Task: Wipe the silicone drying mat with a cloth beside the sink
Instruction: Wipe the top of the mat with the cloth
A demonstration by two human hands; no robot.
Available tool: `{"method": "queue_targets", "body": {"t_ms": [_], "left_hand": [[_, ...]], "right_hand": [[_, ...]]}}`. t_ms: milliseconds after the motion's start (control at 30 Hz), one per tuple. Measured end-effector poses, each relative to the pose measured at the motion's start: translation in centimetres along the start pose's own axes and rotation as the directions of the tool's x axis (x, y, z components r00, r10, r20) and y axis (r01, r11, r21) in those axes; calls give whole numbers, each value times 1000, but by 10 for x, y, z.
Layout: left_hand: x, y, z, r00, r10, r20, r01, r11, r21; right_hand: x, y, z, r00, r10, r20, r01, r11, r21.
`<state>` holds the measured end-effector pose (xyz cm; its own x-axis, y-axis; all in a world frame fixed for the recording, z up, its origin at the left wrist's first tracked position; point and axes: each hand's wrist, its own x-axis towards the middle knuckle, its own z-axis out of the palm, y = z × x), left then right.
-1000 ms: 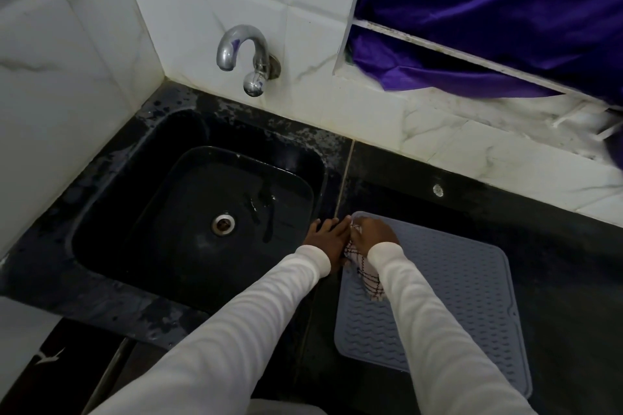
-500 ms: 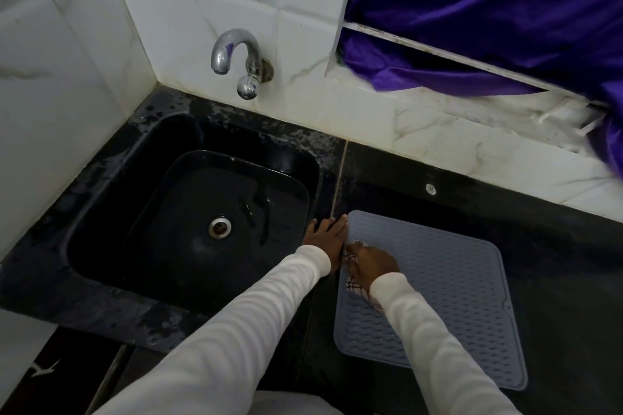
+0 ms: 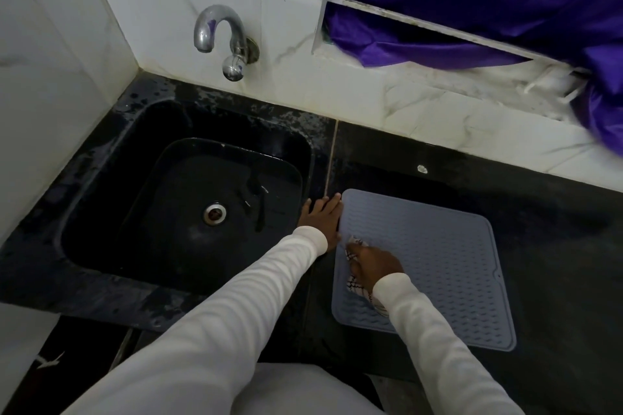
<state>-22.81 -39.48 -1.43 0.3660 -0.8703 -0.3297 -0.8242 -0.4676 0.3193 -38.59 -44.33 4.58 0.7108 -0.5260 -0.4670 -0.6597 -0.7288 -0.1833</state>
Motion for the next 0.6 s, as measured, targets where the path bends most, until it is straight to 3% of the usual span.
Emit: {"method": "queue_targets", "body": {"t_ms": [167,300,600], "left_hand": [[-1,2,-1,1000,-1,-4,1,1000,-4],[0,3,0,1000,-22,-5,22,1000,11],[0,4,2,1000,-29,8,28,999,22]], "right_hand": [[-10,-7,8,999,39,0,-39,997,-73],[-13,-24,15,994,103,-25,-103,995,-8],[-28,-37,45,996,73,-41,-77,993,-93]]}}
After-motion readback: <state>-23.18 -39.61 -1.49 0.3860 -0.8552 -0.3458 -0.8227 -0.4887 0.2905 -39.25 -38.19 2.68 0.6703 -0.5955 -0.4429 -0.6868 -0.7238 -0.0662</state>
